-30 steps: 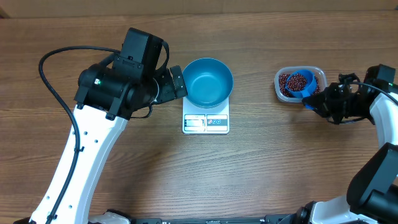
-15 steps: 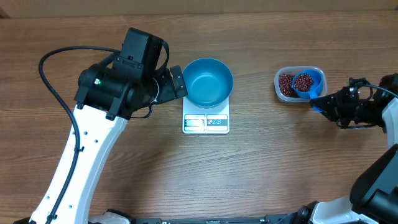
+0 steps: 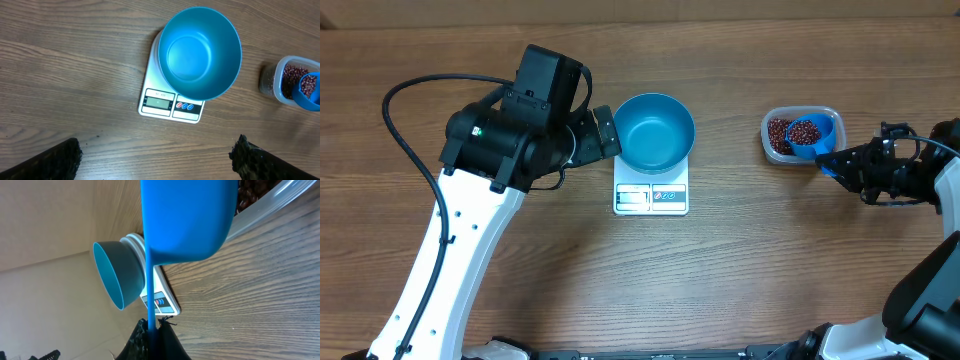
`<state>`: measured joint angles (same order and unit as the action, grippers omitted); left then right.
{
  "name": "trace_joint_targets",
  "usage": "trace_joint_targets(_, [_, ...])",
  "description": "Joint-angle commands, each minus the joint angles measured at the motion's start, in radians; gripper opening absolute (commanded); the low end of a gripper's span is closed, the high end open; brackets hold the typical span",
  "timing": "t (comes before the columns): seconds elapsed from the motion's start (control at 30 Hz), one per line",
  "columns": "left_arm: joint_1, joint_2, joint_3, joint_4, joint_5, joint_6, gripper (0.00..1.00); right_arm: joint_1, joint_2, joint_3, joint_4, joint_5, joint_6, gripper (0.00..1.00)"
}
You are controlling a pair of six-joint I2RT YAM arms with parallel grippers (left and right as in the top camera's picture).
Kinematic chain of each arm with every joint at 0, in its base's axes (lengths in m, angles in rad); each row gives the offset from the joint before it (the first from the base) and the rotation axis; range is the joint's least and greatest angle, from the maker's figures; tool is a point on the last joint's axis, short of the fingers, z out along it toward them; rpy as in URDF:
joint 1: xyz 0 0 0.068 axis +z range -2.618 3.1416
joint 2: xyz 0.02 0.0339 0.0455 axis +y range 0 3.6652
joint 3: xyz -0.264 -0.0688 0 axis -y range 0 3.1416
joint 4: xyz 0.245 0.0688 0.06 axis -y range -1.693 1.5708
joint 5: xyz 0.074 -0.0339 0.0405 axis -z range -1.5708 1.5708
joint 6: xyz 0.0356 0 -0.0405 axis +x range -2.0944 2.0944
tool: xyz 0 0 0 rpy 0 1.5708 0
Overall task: Scoop item into bowl and weigh 150g on scale
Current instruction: 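Lift the bean-filled blue cup upright out of the container, then reach the left gripper forward over the scale's front buttons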
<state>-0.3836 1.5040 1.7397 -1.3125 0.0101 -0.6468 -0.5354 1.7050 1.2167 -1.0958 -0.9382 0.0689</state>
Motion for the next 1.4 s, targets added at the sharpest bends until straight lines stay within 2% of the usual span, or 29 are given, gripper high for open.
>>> trace_joint_targets(0.0, [0.004,0.007,0.008,0.000,-0.009,0.019,1.00,-0.004,0.006,0.012,0.010,-0.029,-0.019,0.04])
trace_joint_targets(0.67, [0.004,0.007,0.008,0.000,-0.010,0.019,1.00,-0.003,0.006,0.012,0.077,-0.106,-0.024,0.04])
trace_joint_targets(1.37, [0.003,0.010,0.007,0.008,0.069,0.011,1.00,-0.004,0.006,0.012,0.145,-0.341,-0.101,0.04])
